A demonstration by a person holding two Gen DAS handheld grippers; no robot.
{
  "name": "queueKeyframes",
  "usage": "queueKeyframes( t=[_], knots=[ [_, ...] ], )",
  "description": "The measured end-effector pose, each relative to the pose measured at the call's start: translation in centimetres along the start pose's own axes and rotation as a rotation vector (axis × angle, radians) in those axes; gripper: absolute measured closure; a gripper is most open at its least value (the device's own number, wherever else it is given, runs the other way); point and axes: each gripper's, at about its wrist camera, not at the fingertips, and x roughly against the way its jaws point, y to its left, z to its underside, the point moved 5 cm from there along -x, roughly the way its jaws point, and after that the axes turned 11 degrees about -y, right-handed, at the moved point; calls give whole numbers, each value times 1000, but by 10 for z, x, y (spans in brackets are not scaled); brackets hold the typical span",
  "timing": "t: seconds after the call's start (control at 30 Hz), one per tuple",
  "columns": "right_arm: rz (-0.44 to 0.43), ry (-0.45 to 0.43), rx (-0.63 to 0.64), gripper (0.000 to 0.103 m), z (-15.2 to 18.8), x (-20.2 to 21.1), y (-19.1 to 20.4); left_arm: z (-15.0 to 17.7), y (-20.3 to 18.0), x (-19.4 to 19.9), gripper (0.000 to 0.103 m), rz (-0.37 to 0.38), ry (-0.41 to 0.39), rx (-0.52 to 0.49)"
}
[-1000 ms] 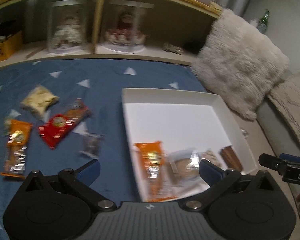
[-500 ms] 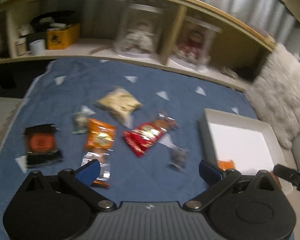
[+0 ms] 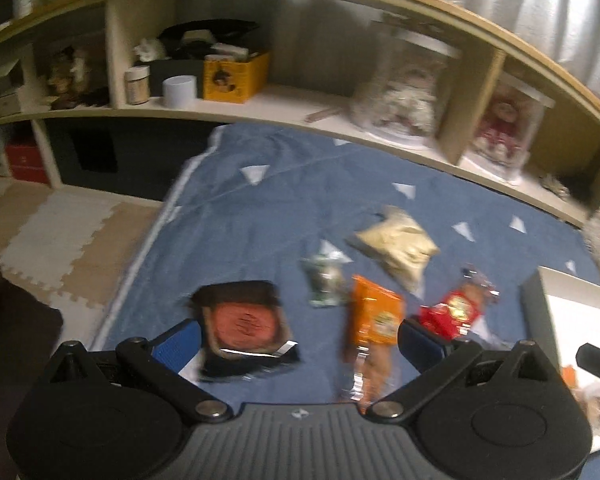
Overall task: Organize snacks
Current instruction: 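Grasp the orange twisted pastry pack with the right tool while the left tool grasps the dark square mooncake pack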
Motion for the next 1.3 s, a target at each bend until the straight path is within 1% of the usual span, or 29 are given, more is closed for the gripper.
queueKeyframes(
  t=[0.1,0.2,0.27,0.37,0.53,0.63,0.7,0.77,0.87,0.93,0.97,1.0,1.03,1.07,1.1,1.13,1.17,1.2,1.23,1.3],
  knots=[
    [-30,10,-37,0,6,-19,22,1,18,-15,0,-36,19,26],
    [-45,52,-69,0,14,-38,42,2,32,-30,0,-64,34,67],
    [-64,80,-71,1,21,-51,57,4,38,-39,0,-63,45,100],
    [-82,122,-71,6,33,-67,74,7,44,-51,0,-64,54,150],
    [-113,184,-47,15,50,-85,95,10,43,-68,0,-57,69,188],
    [-113,205,-19,17,54,-93,104,15,40,-78,0,-52,88,201],
    [-116,219,-32,18,56,-97,109,18,39,-83,0,-53,98,209],
    [-124,238,-49,21,59,-103,115,21,38,-87,0,-65,106,207],
    [-120,245,-32,26,61,-110,125,24,39,-92,0,-83,112,219],
    [-115,243,-21,38,61,-111,127,25,40,-93,0,-88,114,225],
    [-112,244,-24,41,61,-112,127,25,40,-92,0,-91,112,229],
    [-123,246,-33,47,61,-112,127,25,39,-92,1,-93,112,229],
    [-132,252,-41,54,61,-112,126,26,38,-92,3,-95,115,223],
    [-132,254,-41,55,61,-111,126,27,37,-92,6,-104,121,205],
    [-130,253,-37,58,61,-111,125,27,36,-91,16,-114,126,183],
    [-129,253,-32,60,60,-108,124,28,35,-90,28,-133,128,154],
    [-127,253,-30,62,60,-107,123,28,35,-89,31,-147,124,136],
    [-125,253,-28,65,61,-106,122,28,35,-87,35,-138,121,135],
    [-126,255,-26,65,61,-103,120,28,36,-86,37,-121,122,146],
    [-129,255,-19,66,63,-100,118,29,37,-82,38,-112,122,146]
  ],
)
